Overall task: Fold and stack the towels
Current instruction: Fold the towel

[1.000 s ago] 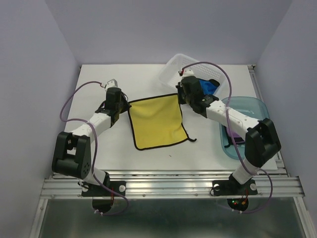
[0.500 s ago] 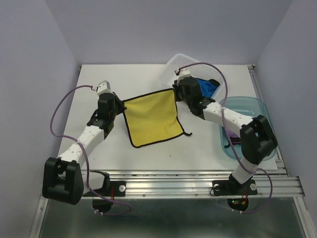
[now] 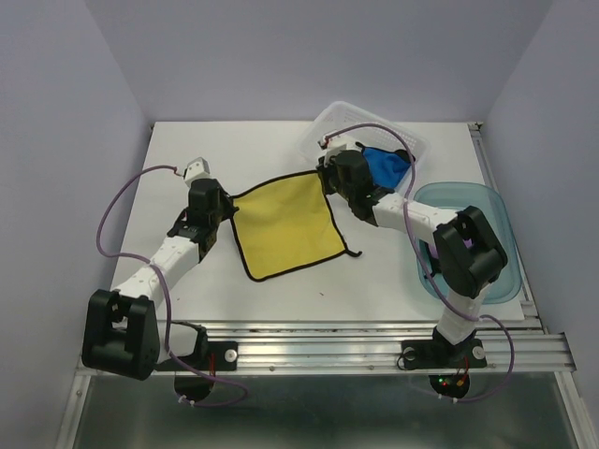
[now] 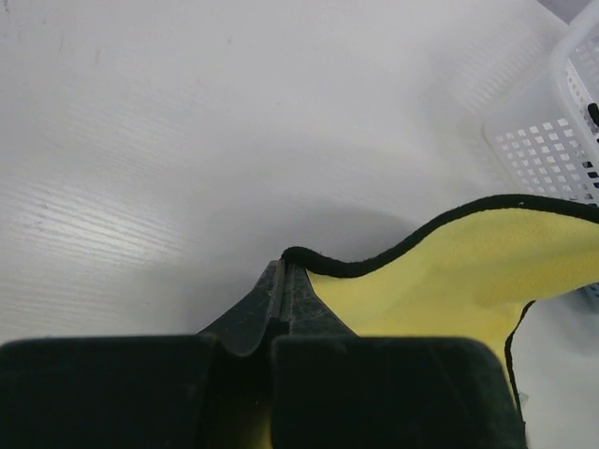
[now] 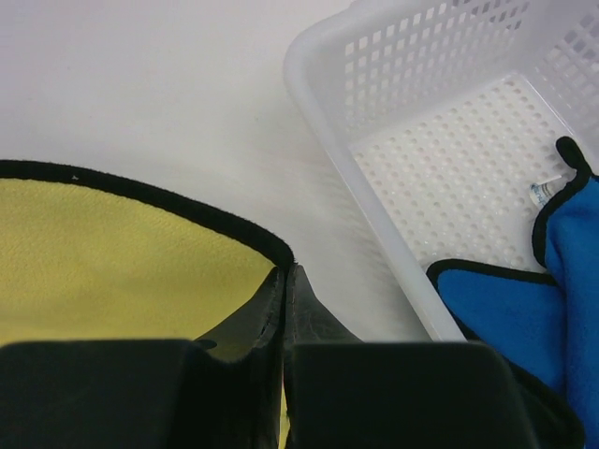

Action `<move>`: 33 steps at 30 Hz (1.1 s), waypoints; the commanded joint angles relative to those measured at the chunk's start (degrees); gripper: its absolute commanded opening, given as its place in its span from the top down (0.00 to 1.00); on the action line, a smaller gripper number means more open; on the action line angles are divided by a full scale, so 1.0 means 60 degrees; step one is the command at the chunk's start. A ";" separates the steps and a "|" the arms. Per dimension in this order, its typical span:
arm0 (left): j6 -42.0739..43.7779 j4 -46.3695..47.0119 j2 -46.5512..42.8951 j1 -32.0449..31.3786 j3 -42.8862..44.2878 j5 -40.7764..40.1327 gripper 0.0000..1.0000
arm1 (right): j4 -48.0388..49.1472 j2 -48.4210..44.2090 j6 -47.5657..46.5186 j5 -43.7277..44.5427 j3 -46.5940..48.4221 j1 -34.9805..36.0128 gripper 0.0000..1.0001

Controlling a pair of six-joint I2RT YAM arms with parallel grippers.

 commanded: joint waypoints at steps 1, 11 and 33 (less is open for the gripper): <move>0.0085 0.0259 -0.0053 0.0063 -0.0061 -0.0084 1.00 | 0.0777 -0.0154 -0.0368 -0.0024 -0.0331 0.0095 0.99; -0.0470 0.0347 -0.1062 0.0063 -0.1159 0.1014 1.00 | 0.0527 -0.1705 -0.0075 -0.0243 -0.2042 0.0299 0.99; -0.1423 0.0200 -0.3086 -0.0362 -0.3547 0.1953 1.00 | -0.0308 -0.3070 0.1419 -0.0273 -0.4067 0.0417 0.99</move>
